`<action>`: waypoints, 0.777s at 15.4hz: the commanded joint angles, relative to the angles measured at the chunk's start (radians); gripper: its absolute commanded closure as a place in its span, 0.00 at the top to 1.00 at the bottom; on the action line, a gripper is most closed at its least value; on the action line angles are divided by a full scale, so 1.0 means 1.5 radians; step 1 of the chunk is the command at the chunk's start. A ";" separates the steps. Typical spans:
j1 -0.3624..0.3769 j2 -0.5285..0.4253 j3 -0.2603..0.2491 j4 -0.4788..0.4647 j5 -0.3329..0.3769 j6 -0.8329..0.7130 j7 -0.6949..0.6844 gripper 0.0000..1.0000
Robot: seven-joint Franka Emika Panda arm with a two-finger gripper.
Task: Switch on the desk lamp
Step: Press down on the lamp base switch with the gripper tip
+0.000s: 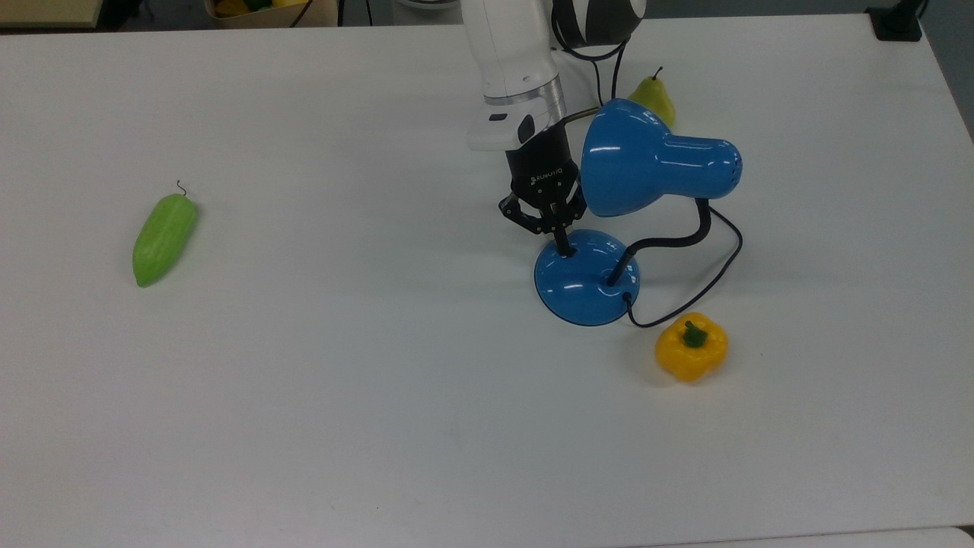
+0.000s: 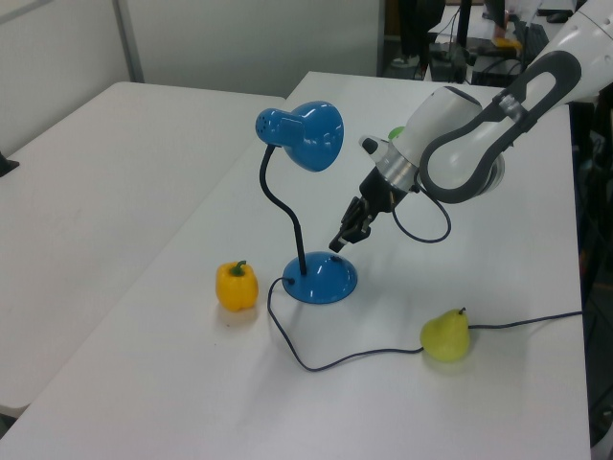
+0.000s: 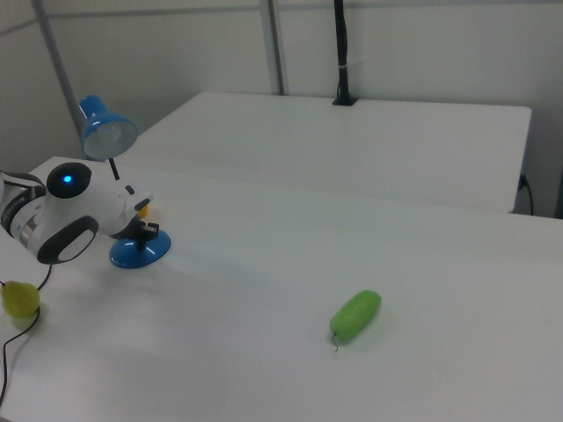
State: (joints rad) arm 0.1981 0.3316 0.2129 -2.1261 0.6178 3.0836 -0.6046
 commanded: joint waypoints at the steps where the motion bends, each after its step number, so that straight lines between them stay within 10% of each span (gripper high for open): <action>1: 0.002 -0.025 0.005 -0.028 0.011 0.008 0.011 0.00; 12: 0.009 -0.016 0.008 -0.015 0.011 0.012 0.010 0.00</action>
State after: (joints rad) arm 0.2044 0.3283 0.2207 -2.1307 0.6178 3.0836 -0.6031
